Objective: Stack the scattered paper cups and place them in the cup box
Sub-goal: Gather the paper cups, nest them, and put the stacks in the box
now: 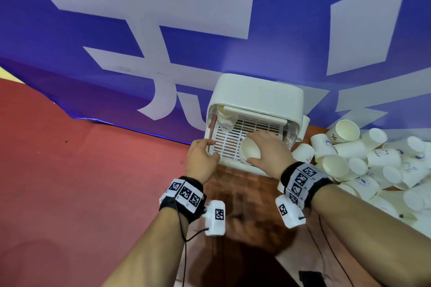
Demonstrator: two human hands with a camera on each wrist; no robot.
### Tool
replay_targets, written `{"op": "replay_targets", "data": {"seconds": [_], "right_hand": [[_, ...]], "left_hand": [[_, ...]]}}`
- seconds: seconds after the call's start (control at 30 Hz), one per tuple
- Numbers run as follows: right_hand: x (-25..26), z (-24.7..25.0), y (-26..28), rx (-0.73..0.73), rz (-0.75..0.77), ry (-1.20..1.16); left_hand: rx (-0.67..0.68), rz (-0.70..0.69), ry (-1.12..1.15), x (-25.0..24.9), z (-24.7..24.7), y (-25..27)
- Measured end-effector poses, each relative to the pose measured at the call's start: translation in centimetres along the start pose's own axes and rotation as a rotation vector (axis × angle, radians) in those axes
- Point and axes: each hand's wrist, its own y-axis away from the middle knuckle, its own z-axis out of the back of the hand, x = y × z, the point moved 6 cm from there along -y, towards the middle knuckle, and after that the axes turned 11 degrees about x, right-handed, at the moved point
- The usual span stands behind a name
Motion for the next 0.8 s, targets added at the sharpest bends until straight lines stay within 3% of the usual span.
{"op": "replay_targets", "data": {"seconds": [0.2, 0.37, 0.57, 0.8], "right_hand": [[-0.1, 0.0, 0.2, 0.017, -0.016, -0.05], [-0.2, 1.4, 2.0, -0.05, 0.011, -0.14], [-2.1, 3.2, 6.9, -0.122, 0.02, -0.211], [-7.5, 5.0, 14.2, -0.182, -0.052, -0.345]], "left_hand": [[-0.007, -0.002, -0.025, -0.3, 0.2, 0.6], [0.0, -0.026, -0.02, -1.9, 0.2, 2.0], [0.033, -0.081, -0.065, -4.9, -1.6, 4.2], [0.065, -0.133, -0.078, -9.8, -7.3, 7.4]]}}
